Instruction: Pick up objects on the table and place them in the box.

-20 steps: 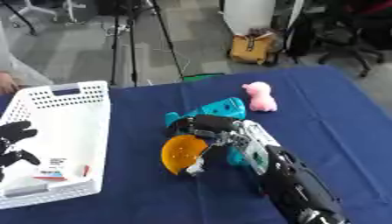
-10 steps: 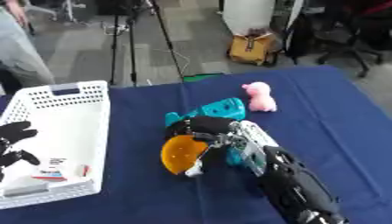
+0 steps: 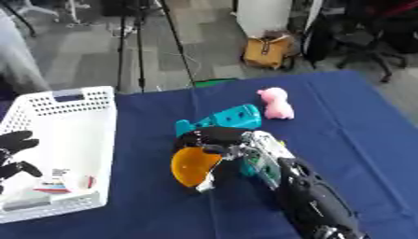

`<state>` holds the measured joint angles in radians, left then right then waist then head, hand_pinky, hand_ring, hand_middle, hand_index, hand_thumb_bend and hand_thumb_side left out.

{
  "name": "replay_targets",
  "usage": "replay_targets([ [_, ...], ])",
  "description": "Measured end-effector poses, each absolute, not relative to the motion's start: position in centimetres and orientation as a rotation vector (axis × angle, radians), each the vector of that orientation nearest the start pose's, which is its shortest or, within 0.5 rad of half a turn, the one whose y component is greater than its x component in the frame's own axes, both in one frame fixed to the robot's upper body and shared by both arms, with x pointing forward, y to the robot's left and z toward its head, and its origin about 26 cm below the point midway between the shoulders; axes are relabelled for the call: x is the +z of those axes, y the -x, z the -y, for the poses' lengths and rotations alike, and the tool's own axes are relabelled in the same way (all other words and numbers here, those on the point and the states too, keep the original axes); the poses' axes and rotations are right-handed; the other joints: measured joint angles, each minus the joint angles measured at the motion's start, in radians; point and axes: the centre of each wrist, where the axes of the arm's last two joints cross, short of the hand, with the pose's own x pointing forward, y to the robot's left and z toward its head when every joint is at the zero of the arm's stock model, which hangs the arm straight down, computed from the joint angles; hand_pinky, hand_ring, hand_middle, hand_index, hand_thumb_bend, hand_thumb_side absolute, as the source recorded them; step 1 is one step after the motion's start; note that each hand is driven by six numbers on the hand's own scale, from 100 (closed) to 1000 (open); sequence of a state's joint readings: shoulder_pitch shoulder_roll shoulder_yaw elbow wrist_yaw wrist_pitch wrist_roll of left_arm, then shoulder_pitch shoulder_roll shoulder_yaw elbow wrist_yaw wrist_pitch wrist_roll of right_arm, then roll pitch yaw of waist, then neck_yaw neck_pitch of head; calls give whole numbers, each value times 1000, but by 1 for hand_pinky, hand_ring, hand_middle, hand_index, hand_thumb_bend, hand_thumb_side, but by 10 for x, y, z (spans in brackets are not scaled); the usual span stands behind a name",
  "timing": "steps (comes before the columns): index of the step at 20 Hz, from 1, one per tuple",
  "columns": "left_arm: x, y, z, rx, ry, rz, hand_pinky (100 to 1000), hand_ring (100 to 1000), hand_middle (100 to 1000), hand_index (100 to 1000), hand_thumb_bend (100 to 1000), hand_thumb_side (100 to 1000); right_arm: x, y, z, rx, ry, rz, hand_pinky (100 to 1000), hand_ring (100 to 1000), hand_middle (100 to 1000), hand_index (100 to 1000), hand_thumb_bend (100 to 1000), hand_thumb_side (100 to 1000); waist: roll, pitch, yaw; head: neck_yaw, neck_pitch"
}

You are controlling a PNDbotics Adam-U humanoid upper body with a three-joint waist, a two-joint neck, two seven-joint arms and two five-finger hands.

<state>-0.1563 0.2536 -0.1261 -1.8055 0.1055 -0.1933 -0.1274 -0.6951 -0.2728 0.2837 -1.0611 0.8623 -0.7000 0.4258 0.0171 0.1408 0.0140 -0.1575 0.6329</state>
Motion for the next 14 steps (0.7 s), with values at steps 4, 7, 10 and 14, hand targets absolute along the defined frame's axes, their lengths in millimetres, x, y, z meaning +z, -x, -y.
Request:
replay_targets([
  [4, 99, -302, -242, -425, 163, 2092, 499, 815, 785, 791, 294, 1000, 80, -434, 204, -2774, -399, -2304, 877, 867, 882, 908, 662, 620, 1, 0, 0, -2, 0],
  [7, 99, -302, -242, -425, 163, 2092, 499, 815, 785, 790, 294, 1000, 78, -434, 204, -2783, -404, -2296, 879, 868, 881, 908, 664, 618, 2, 0, 0, -3, 0],
  [10, 99, -302, -242, -425, 163, 2092, 499, 815, 785, 790, 294, 1000, 78, -434, 205, -2780, -410, -2292, 878, 868, 881, 908, 664, 618, 2, 0, 0, -3, 0],
  [14, 99, -302, -242, -425, 163, 2092, 499, 814, 785, 790, 294, 1000, 77, -435, 206, -2772, -414, -2291, 865, 853, 876, 905, 668, 616, 2, 0, 1, -4, 0],
])
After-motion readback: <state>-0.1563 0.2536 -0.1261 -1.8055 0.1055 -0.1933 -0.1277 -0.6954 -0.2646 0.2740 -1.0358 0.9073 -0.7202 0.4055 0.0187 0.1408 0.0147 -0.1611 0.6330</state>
